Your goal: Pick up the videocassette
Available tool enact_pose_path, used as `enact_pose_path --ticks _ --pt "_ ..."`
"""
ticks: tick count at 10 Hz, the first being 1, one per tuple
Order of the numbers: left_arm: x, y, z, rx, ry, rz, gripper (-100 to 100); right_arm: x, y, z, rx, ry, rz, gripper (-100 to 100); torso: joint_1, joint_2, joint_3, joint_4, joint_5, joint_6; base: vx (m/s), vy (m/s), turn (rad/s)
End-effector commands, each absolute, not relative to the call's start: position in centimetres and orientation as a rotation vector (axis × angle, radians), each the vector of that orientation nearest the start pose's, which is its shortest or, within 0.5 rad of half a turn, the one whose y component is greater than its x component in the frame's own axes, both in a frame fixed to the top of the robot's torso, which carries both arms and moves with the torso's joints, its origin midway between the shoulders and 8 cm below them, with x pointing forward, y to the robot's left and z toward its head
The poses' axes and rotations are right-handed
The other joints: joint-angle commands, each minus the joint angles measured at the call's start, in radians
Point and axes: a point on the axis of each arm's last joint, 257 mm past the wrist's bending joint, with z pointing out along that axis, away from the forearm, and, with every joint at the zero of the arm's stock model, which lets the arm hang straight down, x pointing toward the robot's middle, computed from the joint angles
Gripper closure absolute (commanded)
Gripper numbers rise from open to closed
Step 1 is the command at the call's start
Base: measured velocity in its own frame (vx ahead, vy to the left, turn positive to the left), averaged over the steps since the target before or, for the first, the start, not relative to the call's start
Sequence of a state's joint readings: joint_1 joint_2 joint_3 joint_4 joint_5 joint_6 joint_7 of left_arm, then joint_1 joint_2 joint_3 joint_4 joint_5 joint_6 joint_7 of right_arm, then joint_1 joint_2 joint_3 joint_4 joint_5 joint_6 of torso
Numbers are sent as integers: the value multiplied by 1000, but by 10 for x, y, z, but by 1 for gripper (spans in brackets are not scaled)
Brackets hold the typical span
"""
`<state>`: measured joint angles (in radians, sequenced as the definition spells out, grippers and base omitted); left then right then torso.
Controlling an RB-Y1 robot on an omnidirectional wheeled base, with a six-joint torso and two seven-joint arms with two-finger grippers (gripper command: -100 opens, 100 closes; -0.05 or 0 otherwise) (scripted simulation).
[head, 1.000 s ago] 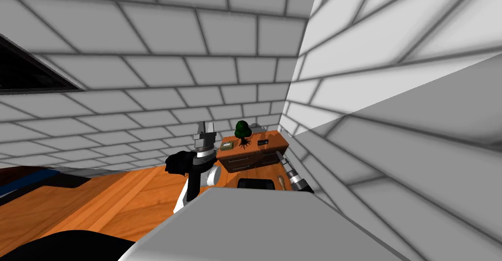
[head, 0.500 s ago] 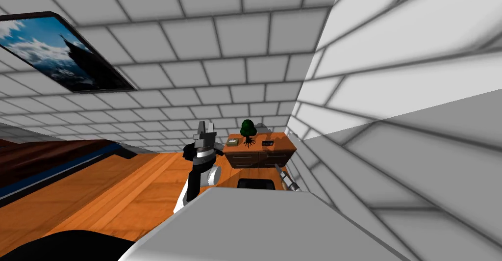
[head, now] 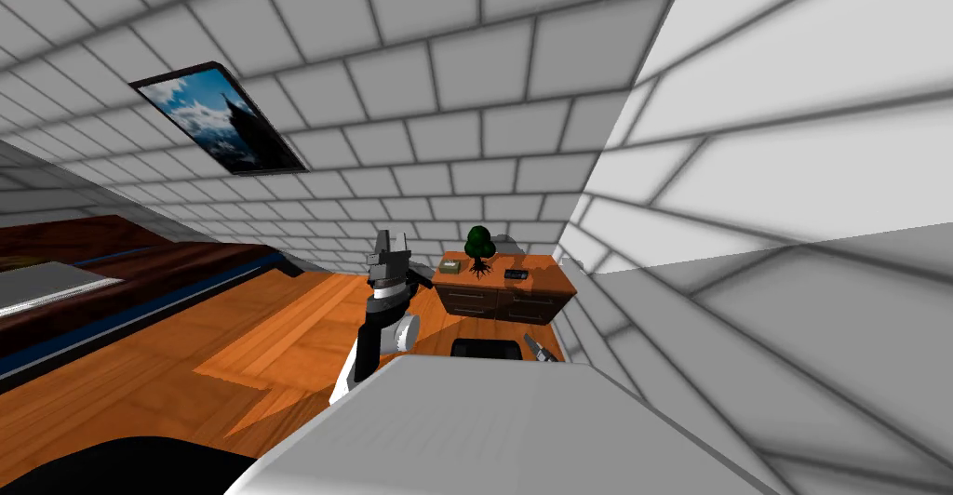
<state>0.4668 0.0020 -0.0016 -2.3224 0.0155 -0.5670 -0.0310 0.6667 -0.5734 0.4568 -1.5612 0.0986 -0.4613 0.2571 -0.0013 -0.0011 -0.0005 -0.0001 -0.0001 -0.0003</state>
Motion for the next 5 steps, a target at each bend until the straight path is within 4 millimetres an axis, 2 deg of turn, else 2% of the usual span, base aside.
enact_pose_path --ticks 1,2,3,4,5 --pt "324 272 65 -543 512 -1326 0 191 -212 -454 584 2091 913 -100 0 0 0 0 0 0 0 -19 243" --pt "324 272 65 -543 512 -1326 0 188 -215 -458 589 2101 904 -100 -1 0 0 0 0 1 2 -12 -11" --pt "324 272 65 -543 512 -1325 0 161 -219 -475 546 2182 878 -100 0 0 0 0 0 1 6 1 376" --pt "324 272 65 -543 512 -1326 0 153 -227 -485 558 2208 854 -100 0 -1 0 0 0 0 8 -12 281" --pt "324 272 65 -543 512 -1326 0 127 -232 -498 509 2284 828 -100 0 -1 -1 0 0 1 16 -13 385"
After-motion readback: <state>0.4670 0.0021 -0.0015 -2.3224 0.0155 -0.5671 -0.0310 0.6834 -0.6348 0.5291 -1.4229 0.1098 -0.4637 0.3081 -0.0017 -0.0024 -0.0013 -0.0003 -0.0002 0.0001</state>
